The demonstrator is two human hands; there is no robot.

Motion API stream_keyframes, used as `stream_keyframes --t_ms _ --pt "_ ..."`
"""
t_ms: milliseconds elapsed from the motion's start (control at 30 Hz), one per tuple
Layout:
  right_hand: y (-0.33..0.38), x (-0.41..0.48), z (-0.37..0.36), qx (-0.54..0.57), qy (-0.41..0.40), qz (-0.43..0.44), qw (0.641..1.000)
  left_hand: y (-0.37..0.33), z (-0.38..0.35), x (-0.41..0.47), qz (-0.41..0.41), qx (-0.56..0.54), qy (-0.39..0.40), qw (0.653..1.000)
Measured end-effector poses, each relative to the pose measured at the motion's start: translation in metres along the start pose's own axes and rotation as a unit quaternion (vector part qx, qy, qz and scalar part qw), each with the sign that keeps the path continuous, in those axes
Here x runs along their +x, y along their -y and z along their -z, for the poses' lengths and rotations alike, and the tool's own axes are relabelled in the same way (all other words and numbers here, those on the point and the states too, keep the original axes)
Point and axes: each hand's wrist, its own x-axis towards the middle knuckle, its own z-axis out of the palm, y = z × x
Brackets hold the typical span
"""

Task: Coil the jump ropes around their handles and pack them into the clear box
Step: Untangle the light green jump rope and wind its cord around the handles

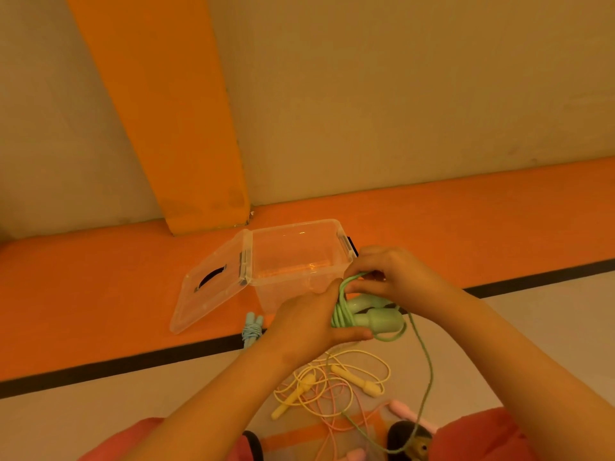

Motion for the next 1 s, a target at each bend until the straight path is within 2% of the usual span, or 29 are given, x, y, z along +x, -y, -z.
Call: stream_keyframes --t_ms 100,167,267,367,467,533,633,733,833,1000 --pt "-0.004 -0.002 0.003 0.02 0.01 -0.04 0.999 -0.001 0.006 -0.002 -0.015 0.018 -0.005 1.0" --pt "-0.009 -0.004 0.01 0.089 0.01 -0.113 0.989 -0.003 0.013 -0.004 -0.038 0.059 -0.009 0.997" --pt "-0.015 -0.011 0.023 0.186 0.064 -0.19 0.962 -0.008 0.015 -0.005 -0.109 0.149 -0.045 0.982" --pt "-0.023 -0.019 0.035 0.275 0.082 -0.226 0.931 -0.012 0.011 -0.008 -0.181 0.11 -0.08 0.974" --pt "-0.035 -0.028 0.042 0.333 0.031 -0.236 0.912 -0.014 0.019 -0.01 -0.152 0.024 -0.143 0.978" --pt "-0.039 -0.031 0.043 0.353 0.006 -0.227 0.908 -0.01 0.024 -0.01 -0.125 -0.028 -0.157 0.979" --pt "-0.035 -0.03 0.042 0.322 -0.018 -0.223 0.92 -0.002 0.026 -0.009 -0.096 -0.076 -0.157 0.98" --pt "-0.035 -0.026 0.036 0.22 -0.043 -0.212 0.951 0.005 0.026 -0.003 -0.069 -0.126 -0.176 0.974" --pt "-0.037 -0.025 0.033 0.145 -0.051 -0.223 0.963 0.009 0.029 0.002 -0.034 -0.183 -0.218 0.958" --pt "-0.03 -0.021 0.026 0.054 0.038 -0.261 0.963 0.013 0.033 0.006 0.042 -0.24 -0.266 0.933"
